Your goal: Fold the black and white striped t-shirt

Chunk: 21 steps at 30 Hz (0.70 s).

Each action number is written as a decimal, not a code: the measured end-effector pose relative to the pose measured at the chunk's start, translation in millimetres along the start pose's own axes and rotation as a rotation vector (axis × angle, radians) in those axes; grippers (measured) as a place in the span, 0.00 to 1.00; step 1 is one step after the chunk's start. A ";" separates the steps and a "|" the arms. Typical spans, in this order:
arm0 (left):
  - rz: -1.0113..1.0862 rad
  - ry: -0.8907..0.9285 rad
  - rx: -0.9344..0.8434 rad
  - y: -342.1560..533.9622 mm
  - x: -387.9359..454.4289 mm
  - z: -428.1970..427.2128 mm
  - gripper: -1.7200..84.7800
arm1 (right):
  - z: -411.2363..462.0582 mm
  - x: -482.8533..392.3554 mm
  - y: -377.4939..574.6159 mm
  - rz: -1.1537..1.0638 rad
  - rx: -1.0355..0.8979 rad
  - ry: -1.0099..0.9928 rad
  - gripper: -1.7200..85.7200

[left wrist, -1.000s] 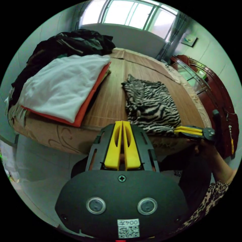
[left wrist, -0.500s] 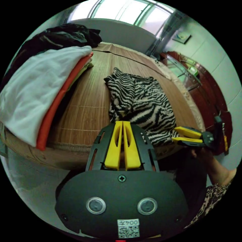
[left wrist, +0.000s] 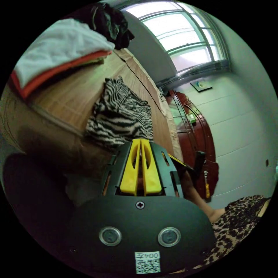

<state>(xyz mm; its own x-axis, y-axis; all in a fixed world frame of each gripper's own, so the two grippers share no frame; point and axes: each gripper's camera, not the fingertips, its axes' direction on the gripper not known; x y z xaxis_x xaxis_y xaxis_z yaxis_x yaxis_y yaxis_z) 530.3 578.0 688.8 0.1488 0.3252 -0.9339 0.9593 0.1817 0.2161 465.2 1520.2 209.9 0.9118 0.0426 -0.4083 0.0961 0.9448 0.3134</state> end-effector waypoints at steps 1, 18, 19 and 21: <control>-0.015 0.009 -0.009 3.4 -2.4 2.7 0.04 | 5.9 0.8 9.2 -0.007 -0.021 0.019 0.15; -0.239 0.259 0.014 24.2 -64.3 13.3 0.12 | 42.7 124.2 97.8 0.480 0.136 -0.337 0.14; -0.228 0.255 0.009 22.3 -63.7 13.2 0.12 | 47.1 130.6 100.4 0.488 0.133 -0.370 0.14; -0.225 0.254 0.005 20.9 -64.2 14.1 0.12 | 53.7 137.1 102.7 0.492 0.130 -0.396 0.14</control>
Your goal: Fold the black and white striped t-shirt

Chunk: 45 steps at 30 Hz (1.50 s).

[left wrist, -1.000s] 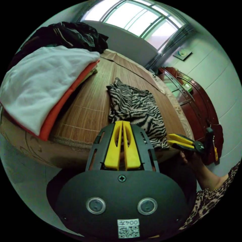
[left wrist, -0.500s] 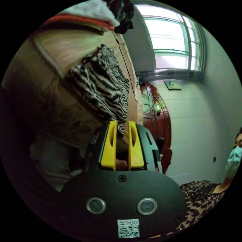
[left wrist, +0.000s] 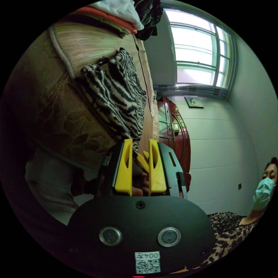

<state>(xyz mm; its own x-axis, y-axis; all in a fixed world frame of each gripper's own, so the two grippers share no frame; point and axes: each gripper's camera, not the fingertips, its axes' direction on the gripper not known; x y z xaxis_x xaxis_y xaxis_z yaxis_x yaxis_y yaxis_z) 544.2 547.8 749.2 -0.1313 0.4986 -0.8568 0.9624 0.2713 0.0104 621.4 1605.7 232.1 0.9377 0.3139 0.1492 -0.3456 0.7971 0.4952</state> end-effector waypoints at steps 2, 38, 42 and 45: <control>-0.007 0.005 -0.001 -0.1 -2.1 1.1 0.12 | 7.6 7.9 -0.8 -0.007 -0.027 -0.033 0.13; -0.154 -0.016 0.141 -89.2 4.5 38.5 0.09 | 7.0 26.8 -87.8 -0.035 -0.075 -0.202 0.10; -0.215 0.009 0.105 -108.6 23.4 42.2 0.08 | 8.0 65.4 -111.8 0.064 -0.061 -0.231 0.14; -0.253 0.027 0.072 -122.5 33.9 46.1 0.08 | 11.3 93.0 -140.4 0.154 -0.020 -0.292 0.16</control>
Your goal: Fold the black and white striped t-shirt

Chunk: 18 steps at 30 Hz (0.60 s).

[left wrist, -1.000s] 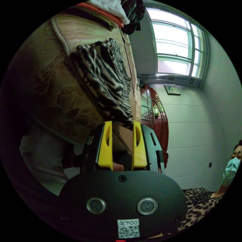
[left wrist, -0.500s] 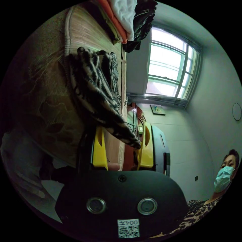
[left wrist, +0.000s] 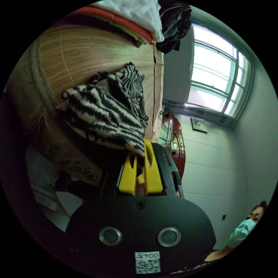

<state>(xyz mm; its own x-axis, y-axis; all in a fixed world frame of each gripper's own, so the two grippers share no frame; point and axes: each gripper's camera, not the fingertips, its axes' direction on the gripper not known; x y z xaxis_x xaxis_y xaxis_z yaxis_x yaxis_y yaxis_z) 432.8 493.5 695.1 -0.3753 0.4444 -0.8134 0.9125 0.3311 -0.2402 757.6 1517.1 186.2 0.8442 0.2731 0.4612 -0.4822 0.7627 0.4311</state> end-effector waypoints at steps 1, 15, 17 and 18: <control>-0.003 0.000 -0.006 -1.9 3.2 0.9 0.08 | 2.1 5.8 -13.9 0.025 0.002 -0.005 0.18; 0.012 -0.020 -0.093 -30.4 55.5 2.3 0.08 | 55.3 -1.9 -148.6 0.099 -0.020 0.013 0.20; 0.024 -0.030 -0.106 -32.0 62.0 4.5 0.08 | 70.5 -13.7 -164.5 0.087 -0.045 0.016 0.20; 0.029 -0.035 -0.114 -32.7 66.1 6.0 0.08 | 74.6 -16.6 -168.6 0.085 -0.049 0.016 0.20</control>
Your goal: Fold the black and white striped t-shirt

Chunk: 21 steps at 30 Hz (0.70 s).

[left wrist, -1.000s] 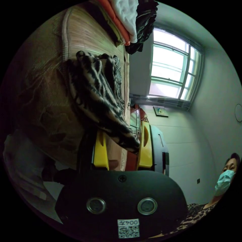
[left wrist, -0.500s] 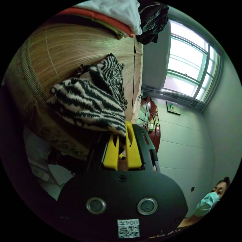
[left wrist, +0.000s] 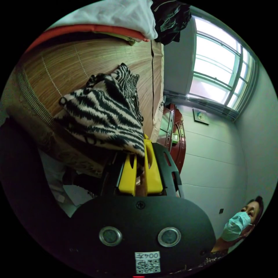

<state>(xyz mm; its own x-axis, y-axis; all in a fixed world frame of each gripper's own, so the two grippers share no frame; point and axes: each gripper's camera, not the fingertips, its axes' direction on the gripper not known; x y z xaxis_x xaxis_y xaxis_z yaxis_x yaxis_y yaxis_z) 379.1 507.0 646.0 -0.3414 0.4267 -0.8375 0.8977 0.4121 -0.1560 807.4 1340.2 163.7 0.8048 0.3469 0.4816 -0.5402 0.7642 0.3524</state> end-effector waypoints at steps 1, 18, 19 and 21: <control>0.001 0.000 -0.004 -0.4 1.8 0.6 0.08 | 7.1 -5.9 -7.6 0.001 -0.004 0.000 0.20; 0.316 -0.265 0.036 15.5 97.6 -7.6 0.08 | 119.6 -234.7 -55.7 -0.420 -0.014 0.416 0.07; 0.340 -0.282 0.041 17.9 104.5 -9.4 0.08 | 125.9 -270.4 -48.5 -0.506 -0.016 0.481 0.07; 0.436 -0.317 0.064 28.8 134.1 -19.7 0.08 | 135.5 -322.9 -38.2 -0.620 -0.025 0.560 0.07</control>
<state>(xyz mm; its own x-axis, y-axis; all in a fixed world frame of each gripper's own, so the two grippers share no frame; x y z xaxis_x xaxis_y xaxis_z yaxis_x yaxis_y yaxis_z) 353.7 591.9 539.6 0.1586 0.2791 -0.9471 0.9558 0.1973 0.2182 534.9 1125.3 103.5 0.9611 0.0739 -0.2662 0.0408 0.9150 0.4014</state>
